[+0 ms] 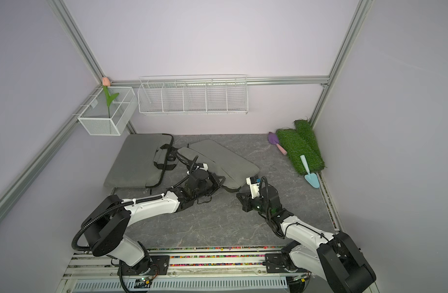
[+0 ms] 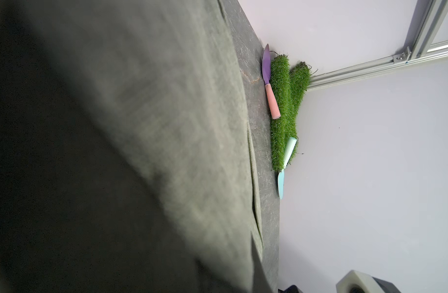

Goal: Put the mouse into the laptop bag
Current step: Zip the zipper on the zippered laptop bag.

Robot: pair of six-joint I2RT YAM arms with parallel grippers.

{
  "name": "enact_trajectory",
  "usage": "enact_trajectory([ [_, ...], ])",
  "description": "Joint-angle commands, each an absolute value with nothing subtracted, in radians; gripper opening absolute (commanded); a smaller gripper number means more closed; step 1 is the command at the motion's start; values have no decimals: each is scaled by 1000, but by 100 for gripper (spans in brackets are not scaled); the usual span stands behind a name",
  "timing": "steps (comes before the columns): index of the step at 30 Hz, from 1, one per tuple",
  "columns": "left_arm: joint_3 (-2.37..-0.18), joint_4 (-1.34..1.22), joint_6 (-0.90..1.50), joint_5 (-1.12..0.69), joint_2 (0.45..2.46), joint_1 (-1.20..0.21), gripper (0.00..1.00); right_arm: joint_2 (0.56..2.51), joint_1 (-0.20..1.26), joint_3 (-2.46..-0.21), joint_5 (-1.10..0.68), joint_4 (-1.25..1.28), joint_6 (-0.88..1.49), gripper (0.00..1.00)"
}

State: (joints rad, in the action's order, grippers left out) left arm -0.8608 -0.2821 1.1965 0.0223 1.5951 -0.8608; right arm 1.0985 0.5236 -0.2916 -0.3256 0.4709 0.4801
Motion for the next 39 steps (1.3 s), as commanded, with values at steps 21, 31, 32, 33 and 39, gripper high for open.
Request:
enact_trajectory([
  [21,-981,-484,1192,82,1704,-973,43,1097,684,-493,-238,225,573,7],
  [31,-680,-564,1140,240,1376,-948,86,1043,679,-570,-147,43,664,6],
  [32,-638,-579,1155,242,1345,-948,86,1036,676,-580,-133,17,667,6],
  [33,-607,-597,1168,239,1325,-948,85,1032,677,-586,-118,-1,667,6],
  [39,-495,-565,1183,242,1221,-931,84,1018,599,-582,-120,-71,658,6],
])
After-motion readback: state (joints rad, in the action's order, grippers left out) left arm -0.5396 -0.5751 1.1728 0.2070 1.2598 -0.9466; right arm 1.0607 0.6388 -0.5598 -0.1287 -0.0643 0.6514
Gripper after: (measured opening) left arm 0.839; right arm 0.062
